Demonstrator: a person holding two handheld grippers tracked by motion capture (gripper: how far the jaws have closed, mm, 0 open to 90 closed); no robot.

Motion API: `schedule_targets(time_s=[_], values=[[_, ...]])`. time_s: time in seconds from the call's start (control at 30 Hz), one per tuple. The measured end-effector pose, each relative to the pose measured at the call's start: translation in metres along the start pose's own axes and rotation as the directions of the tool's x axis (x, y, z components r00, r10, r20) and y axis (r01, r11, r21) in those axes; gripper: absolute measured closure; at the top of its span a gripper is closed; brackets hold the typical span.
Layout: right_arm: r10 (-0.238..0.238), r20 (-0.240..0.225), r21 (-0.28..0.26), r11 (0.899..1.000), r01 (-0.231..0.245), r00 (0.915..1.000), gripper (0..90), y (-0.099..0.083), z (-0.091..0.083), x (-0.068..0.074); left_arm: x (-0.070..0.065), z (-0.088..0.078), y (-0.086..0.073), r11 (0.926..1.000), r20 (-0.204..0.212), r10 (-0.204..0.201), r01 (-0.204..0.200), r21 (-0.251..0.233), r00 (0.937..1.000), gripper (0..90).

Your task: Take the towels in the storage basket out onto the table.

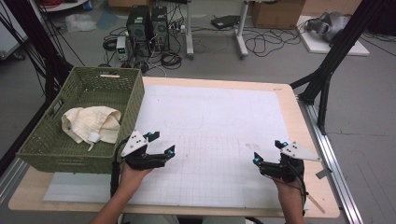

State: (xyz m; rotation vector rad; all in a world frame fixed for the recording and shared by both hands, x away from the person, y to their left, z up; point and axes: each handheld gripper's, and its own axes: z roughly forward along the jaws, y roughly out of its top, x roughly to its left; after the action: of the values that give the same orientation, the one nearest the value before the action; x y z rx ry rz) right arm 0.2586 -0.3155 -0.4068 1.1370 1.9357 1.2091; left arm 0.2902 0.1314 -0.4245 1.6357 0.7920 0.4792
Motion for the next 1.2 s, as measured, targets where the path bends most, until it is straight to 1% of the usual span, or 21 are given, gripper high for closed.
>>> schedule_targets(time_s=[0.1,0.2,0.27,0.37,0.4,0.5,0.53,0.57,0.6,0.7,0.73,0.77,0.9,0.93,0.97,1.0,1.03,1.13,1.2], values=[[0.012,-0.011,-0.001,1.0,-0.012,0.9999,9.3,0.0,0.001,-0.001,0.0,0.0,0.0,1.0,-0.001,-0.001,0.001,0.002,1.0,19.0],[0.009,-0.022,-0.007,1.0,-0.009,0.9997,9.3,0.0,0.002,-0.001,-0.001,0.001,0.0,1.0,-0.003,-0.001,0.001,-0.001,1.0,19.0],[0.009,-0.021,-0.005,1.0,-0.009,0.9997,9.3,0.0,0.003,-0.001,-0.001,0.001,0.0,1.0,-0.004,0.001,-0.001,0.002,1.0,19.0],[0.022,-0.021,-0.007,1.0,-0.022,0.9995,9.3,0.0,0.004,-0.002,-0.001,-0.001,0.0,1.0,-0.003,-0.001,0.001,0.003,1.0,19.0],[0.025,-0.022,-0.004,1.0,-0.025,0.9994,9.3,0.0,0.004,-0.003,-0.001,-0.001,0.0,1.0,-0.001,0.002,-0.002,0.004,1.0,19.0],[0.06,-0.027,0.029,0.998,-0.059,0.9978,9.3,0.001,0.008,-0.002,0.0,-0.003,0.002,1.0,0.009,0.0,0.0,0.003,1.0,19.0],[0.056,-0.026,0.028,0.998,-0.056,0.9981,9.3,0.001,0.008,-0.001,0.0,-0.003,0.003,1.0,0.01,0.0,0.0,0.002,1.0,19.0],[0.04,-0.024,0.027,0.999,-0.039,0.9989,9.3,0.002,0.008,0.0,-0.001,-0.004,0.003,1.0,0.008,0.0,0.0,-0.002,1.0,19.0],[0.033,-0.028,0.025,0.999,-0.033,0.999,9.3,0.002,0.009,0.001,-0.001,-0.005,0.004,1.0,0.009,-0.001,0.001,-0.003,1.0,19.1],[0.023,-0.031,0.03,0.999,-0.022,0.9993,9.3,0.002,0.009,0.003,-0.003,-0.008,0.008,0.9999,0.013,0.001,-0.001,-0.011,0.9999,19.3],[0.032,-0.031,0.03,0.999,-0.031,0.999,9.3,0.002,0.009,0.004,-0.003,-0.008,0.009,0.9999,0.015,0.006,-0.006,-0.015,0.9999,19.4],[0.024,-0.031,0.025,0.999,-0.023,0.9992,9.3,0.003,0.009,0.004,-0.004,-0.009,0.011,0.9998,0.015,0.008,-0.007,-0.018,0.9999,19.4],[0.022,-0.033,0.024,0.999,-0.022,0.9992,9.3,0.004,0.009,0.005,-0.006,-0.012,0.016,0.9996,0.02,0.018,-0.018,-0.023,0.9996,19.4],[0.021,-0.037,0.026,0.999,-0.02,0.9991,9.3,0.004,0.01,0.006,-0.007,-0.014,0.02,0.9994,0.021,0.021,-0.021,-0.029,0.9995,19.5],[0.021,-0.037,0.026,0.999,-0.02,0.9991,9.3,0.004,0.01,0.006,-0.007,-0.014,0.02,0.9994,0.021,0.021,-0.021,-0.029,0.9995,19.5],[0.025,-0.05,0.029,0.999,-0.024,0.9984,9.3,0.004,0.011,0.007,-0.007,-0.016,0.024,0.9993,0.027,0.011,-0.01,-0.036,0.9996,19.5],[0.031,-0.054,0.035,0.999,-0.029,0.9981,9.3,0.004,0.011,0.007,-0.007,-0.016,0.024,0.9993,0.027,0.011,-0.01,-0.036,0.9996,19.4],[0.022,-0.053,0.028,0.999,-0.02,0.9983,9.3,0.005,0.011,0.008,-0.007,-0.02,0.03,0.999,0.022,0.007,-0.006,-0.045,0.9997,19.4],[0.023,-0.052,0.026,0.999,-0.021,0.9984,9.3,0.005,0.011,0.008,-0.006,-0.023,0.032,0.9989,0.018,0.011,-0.01,-0.045,0.9998,19.4]])
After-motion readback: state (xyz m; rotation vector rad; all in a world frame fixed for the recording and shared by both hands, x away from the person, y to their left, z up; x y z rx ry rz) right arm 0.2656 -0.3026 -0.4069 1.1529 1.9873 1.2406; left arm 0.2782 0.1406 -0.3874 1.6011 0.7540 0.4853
